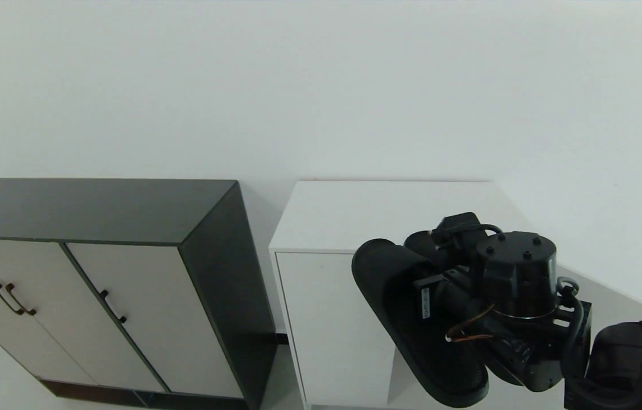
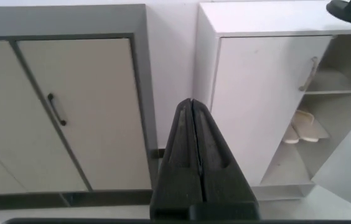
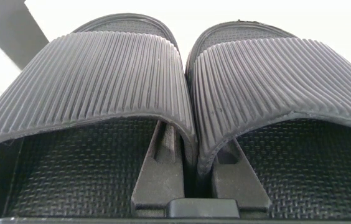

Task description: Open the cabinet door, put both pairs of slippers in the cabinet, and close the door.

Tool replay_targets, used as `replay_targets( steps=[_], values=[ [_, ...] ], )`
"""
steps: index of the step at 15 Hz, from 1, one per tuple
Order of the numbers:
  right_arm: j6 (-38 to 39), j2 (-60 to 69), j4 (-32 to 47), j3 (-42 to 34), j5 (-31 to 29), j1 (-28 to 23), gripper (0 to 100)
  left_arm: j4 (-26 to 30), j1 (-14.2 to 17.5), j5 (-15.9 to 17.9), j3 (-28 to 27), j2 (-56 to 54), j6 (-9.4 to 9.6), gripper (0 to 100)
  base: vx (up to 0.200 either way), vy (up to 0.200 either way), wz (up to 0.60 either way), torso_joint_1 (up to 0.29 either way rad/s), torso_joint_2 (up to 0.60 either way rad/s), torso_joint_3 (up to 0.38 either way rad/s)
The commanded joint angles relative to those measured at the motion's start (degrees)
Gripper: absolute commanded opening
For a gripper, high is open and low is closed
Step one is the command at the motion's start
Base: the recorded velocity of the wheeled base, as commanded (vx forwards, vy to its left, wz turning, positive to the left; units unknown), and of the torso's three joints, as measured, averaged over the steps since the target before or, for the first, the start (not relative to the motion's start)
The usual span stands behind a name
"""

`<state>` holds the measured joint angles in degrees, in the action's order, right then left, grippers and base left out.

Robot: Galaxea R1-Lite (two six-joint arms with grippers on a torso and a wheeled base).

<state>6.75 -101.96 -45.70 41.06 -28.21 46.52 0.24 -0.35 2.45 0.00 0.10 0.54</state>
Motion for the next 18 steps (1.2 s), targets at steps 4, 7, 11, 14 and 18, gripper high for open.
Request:
replay_targets(
  steps=[4, 7, 11, 14, 18],
  values=[
    [0.0, -0.3, 0.0, -0.1, 0.0, 0.0, 0, 0.0, 0.0, 0.0, 0.0, 0.0, -0.01, 0, 0.000, -0.200, 0.00, 0.005, 0.00, 0.002],
    [0.0, -0.3, 0.0, -0.3, 0.0, 0.0, 0, 0.0, 0.0, 0.0, 0.0, 0.0, -0.01, 0, 0.000, -0.200, 0.00, 0.004, 0.00, 0.002],
    [-0.1, -0.3, 0.0, -0.5, 0.0, 0.0, 0, -0.1, 0.0, 0.0, 0.0, 0.0, -0.01, 0, 0.000, -0.150, 0.00, 0.001, 0.00, 0.002],
    [-0.1, -0.3, -0.1, -0.6, 0.0, -0.1, 0, 0.0, 0.0, 0.0, 0.0, 0.0, -0.01, 0, 0.000, 0.000, 0.00, 0.000, 0.00, 0.000],
    [-0.2, -0.9, -0.1, -0.7, -0.3, -0.3, 0, 0.0, 0.0, 0.0, 0.0, 0.0, -0.01, 0, 0.000, 0.000, 0.00, 0.000, 0.00, 0.000]
  ],
)
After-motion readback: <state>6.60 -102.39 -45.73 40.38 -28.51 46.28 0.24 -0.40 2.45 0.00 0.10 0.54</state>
